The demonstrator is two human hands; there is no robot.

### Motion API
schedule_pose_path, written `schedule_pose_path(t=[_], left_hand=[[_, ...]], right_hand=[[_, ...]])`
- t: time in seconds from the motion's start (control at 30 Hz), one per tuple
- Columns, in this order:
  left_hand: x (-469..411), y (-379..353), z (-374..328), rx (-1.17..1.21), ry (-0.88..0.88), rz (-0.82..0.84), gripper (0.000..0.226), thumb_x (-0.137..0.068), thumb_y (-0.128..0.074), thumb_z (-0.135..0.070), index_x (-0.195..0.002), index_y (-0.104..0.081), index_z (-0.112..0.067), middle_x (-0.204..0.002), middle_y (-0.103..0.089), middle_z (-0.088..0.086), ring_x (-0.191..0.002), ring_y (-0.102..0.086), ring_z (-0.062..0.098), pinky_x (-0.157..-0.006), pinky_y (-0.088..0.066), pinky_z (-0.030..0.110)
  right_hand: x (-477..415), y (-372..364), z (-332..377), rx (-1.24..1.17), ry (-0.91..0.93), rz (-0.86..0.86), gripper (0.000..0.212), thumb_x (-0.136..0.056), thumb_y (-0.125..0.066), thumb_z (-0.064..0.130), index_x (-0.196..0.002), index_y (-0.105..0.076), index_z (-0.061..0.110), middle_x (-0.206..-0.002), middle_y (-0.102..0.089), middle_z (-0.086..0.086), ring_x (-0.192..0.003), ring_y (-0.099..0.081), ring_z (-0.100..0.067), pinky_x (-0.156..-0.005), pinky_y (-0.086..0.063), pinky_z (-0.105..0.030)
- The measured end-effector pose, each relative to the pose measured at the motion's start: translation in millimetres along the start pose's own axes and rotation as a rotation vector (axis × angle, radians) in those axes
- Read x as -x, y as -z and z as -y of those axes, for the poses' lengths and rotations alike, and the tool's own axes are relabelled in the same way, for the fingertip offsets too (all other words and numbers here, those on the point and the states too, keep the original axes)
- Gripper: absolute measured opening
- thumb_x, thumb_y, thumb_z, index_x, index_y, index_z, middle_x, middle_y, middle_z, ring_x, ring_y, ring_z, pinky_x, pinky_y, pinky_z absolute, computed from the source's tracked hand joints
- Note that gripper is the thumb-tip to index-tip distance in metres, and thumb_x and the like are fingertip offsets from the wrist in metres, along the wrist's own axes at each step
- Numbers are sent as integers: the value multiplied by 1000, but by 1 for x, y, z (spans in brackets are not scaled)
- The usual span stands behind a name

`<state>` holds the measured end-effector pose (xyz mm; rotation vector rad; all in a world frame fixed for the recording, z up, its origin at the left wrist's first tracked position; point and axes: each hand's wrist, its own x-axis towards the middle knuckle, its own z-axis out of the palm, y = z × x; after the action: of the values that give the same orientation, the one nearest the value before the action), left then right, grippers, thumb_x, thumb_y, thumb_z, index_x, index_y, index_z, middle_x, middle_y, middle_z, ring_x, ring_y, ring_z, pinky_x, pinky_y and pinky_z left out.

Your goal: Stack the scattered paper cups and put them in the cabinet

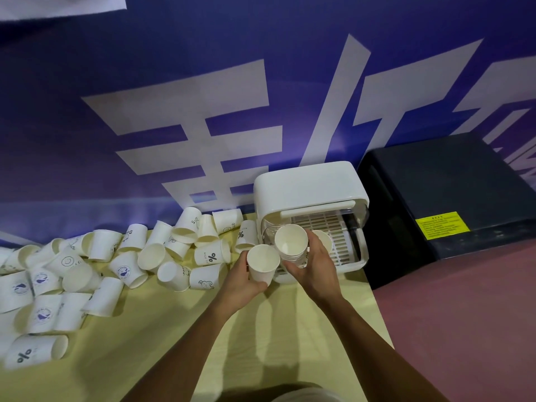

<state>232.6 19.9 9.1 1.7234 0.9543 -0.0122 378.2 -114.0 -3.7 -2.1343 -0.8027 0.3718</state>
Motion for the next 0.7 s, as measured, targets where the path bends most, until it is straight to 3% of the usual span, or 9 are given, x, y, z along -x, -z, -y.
schedule_pose_path(t=[0.23, 0.43, 0.57, 0.7], left_hand=[[2, 10, 3, -7, -21, -34, 76, -72, -78, -10, -133, -40, -35, -124, -56, -13, -117, -53, 12, -99, -50, 38], [6, 16, 10, -43, 10, -38, 74, -75, -80, -11, -132, -37, -35, -128, -53, -9, -119, -49, 12, -95, -42, 29], [9, 15, 13, -50, 16, -37, 73, -75, -80, -14, -134, -40, -30, -127, -54, -8, -119, -51, 14, -93, -41, 28], [15, 9, 14, -35, 3, -43, 69, -74, -81, -15, -129, -42, -33, -124, -54, -9, -117, -52, 13, -91, -42, 28]], right_hand=[[-5, -11, 10, -65, -52, 15, 76, -75, -83, 47, -136, -40, 31, -125, -59, 12, -109, -58, -14, -84, -57, -42], [-9, -17, 20, -87, -81, 8, 76, -74, -84, 48, -134, -41, 31, -125, -59, 11, -109, -56, -11, -86, -54, -37], [-4, -14, 15, -82, -69, 47, 83, -74, -84, 40, -142, -38, 28, -135, -55, 8, -121, -53, -15, -94, -50, -33], [8, -7, 8, -33, -85, 56, 87, -81, -80, 41, -151, -32, 22, -147, -48, 2, -129, -50, -17, -103, -49, -39]])
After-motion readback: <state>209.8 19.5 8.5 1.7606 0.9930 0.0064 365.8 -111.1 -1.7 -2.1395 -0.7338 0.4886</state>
